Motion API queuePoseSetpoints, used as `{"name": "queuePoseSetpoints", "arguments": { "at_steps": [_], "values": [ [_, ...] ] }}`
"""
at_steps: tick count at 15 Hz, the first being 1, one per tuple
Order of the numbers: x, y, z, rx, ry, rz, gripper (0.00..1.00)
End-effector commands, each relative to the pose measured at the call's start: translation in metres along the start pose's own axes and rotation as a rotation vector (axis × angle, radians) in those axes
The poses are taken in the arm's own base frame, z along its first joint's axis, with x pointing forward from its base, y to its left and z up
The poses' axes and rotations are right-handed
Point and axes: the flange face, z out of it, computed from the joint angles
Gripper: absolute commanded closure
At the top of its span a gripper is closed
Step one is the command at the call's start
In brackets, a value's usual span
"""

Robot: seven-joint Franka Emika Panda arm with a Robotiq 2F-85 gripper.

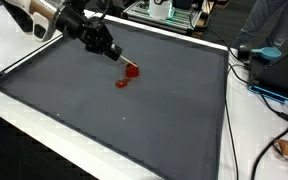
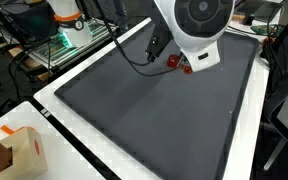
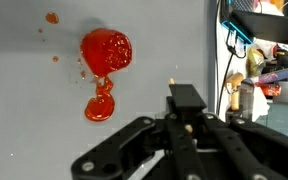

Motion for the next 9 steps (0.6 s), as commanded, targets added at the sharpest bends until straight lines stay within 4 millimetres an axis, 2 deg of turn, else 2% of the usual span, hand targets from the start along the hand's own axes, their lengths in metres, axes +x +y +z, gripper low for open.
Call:
{"name": "queuePoseSetpoints", "arguments": {
  "at_steps": [1,9],
  "values": [
    [0.005,0.011,0.014,0.042,0.067,0.006,0.97],
    [0.003,0.025,0.043,0.09,0.079,0.044,0.97]
  ]
}}
